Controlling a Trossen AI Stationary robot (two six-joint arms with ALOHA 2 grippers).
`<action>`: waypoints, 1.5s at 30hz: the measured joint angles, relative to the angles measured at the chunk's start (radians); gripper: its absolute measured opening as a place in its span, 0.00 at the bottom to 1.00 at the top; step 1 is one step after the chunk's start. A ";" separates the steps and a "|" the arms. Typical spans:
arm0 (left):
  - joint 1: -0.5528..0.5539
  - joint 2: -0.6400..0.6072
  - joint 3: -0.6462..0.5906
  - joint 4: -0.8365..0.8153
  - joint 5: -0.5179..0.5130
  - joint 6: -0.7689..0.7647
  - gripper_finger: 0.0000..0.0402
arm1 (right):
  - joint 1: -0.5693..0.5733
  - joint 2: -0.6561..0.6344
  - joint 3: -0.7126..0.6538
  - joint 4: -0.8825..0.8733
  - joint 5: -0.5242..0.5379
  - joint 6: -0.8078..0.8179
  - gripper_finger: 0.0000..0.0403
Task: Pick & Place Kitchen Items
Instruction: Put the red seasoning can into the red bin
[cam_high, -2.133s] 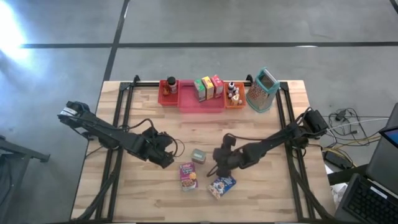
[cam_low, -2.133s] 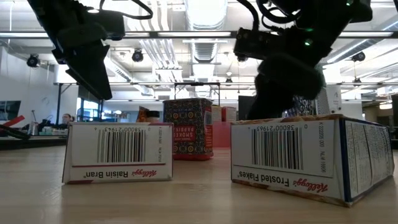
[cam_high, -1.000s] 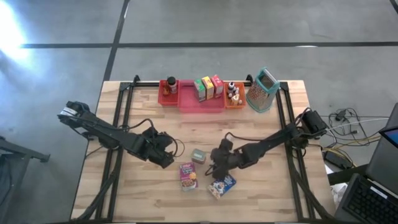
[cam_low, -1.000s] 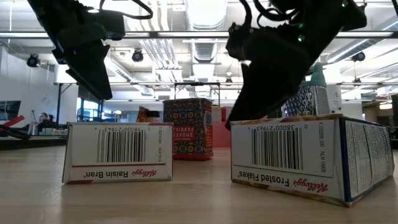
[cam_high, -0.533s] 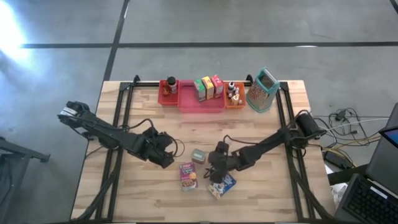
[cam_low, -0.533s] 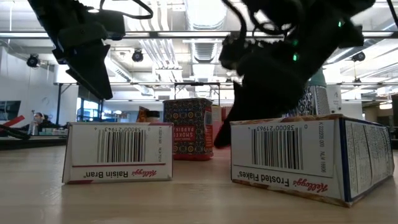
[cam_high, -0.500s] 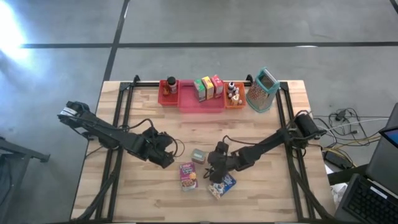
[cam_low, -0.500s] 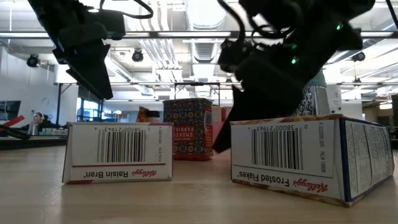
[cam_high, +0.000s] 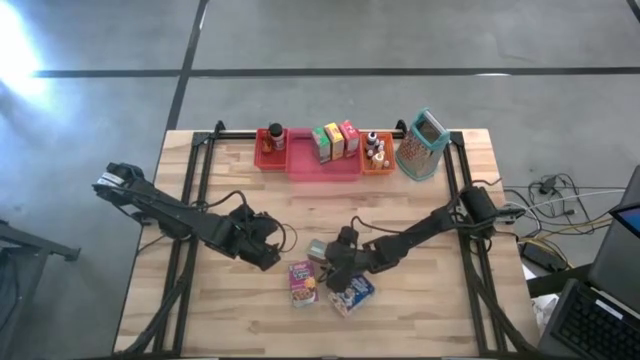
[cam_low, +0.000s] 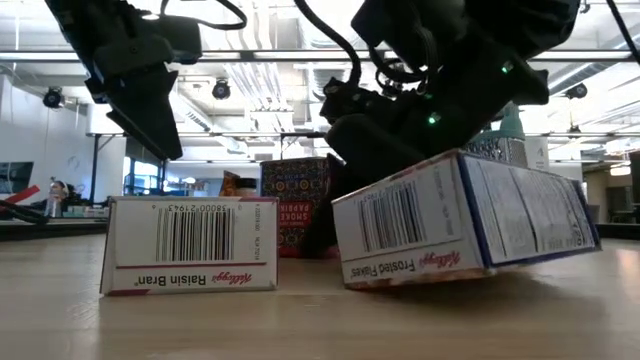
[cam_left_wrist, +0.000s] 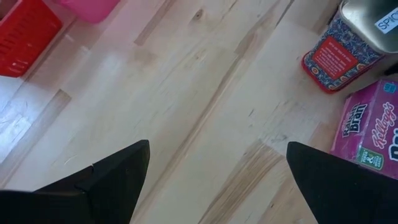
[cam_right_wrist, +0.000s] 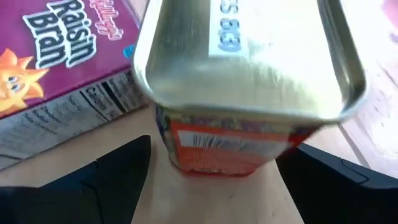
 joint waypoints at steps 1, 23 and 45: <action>0.000 0.000 0.000 0.003 0.000 0.000 0.95 | -0.003 0.000 0.000 0.007 0.002 -0.005 0.82; 0.000 0.000 0.000 0.006 0.000 0.000 0.95 | -0.019 -0.071 -0.001 0.004 -0.001 -0.044 0.54; 0.000 0.000 0.000 0.022 0.000 0.000 0.95 | -0.012 -0.207 -0.001 -0.236 0.001 -0.097 0.42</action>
